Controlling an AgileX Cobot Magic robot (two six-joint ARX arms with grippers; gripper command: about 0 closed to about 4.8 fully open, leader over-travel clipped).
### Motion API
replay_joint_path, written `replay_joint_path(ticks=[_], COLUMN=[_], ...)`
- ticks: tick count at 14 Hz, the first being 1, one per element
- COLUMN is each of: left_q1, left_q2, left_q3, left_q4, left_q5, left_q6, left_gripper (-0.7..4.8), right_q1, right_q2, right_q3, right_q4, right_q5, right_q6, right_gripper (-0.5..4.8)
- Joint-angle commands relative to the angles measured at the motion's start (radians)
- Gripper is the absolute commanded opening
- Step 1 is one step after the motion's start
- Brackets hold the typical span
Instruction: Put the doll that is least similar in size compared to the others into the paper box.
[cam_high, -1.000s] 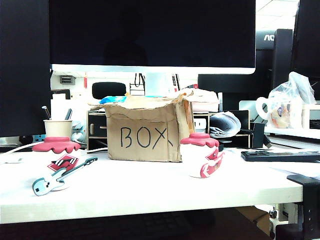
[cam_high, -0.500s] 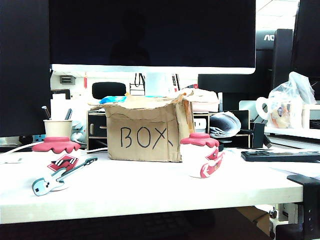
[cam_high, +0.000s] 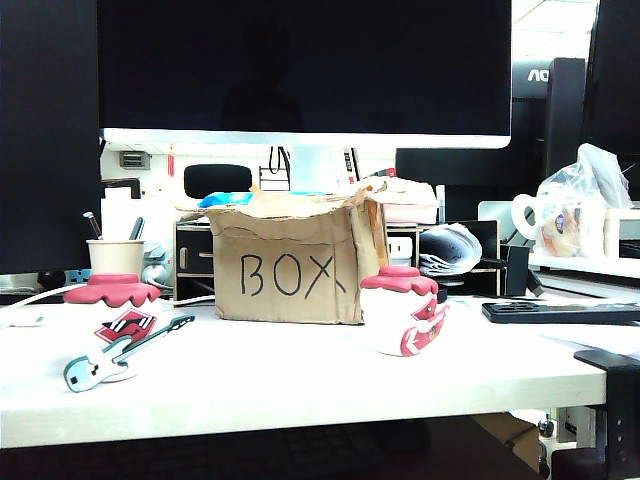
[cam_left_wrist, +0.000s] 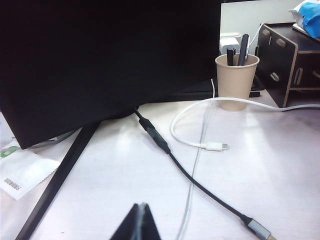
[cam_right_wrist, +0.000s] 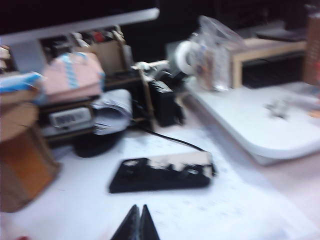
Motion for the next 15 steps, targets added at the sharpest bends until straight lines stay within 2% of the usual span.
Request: replay_joint_path(ticks=[1,2,4,6,9,13,15], left_q1=[0.000,0.000,0.000,0.000,0.000,0.000,0.000], left_q2=[0.000,0.000,0.000,0.000,0.000,0.000,0.000], left_q3=[0.001,0.001,0.001,0.001,0.001,0.001,0.001], left_q4=[0.013,0.013,0.013,0.013,0.013,0.013,0.013], left_q5=[0.001,0.001,0.001,0.001,0.001,0.001,0.001], left_q6=[0.003,0.003,0.003,0.003,0.003,0.003,0.003], left_gripper=[-0.05,-0.05,-0.05,-0.05,-0.05,-0.05,-0.05], right_q1=[-0.122,-0.160,-0.153,-0.150,-0.150,-0.150,-0.150], right_q2=[0.000,0.000,0.000,0.000,0.000,0.000,0.000], right_q3=[-0.003,-0.003,-0.003,-0.003,-0.004,-0.003,-0.003], right_q4=[-0.008,-0.008,-0.009,-0.009,-0.010,-0.009,-0.010], right_q5=[-0.090,-0.126,-0.152,-0.171,-0.261,-0.267,-0.233], right_q6=[-0.004,-0.008,-0.061,-0.060,-0.095,-0.108,-0.108], right_gripper=[-0.01,-0.01,-0.01,-0.01,-0.01,-0.01,-0.01])
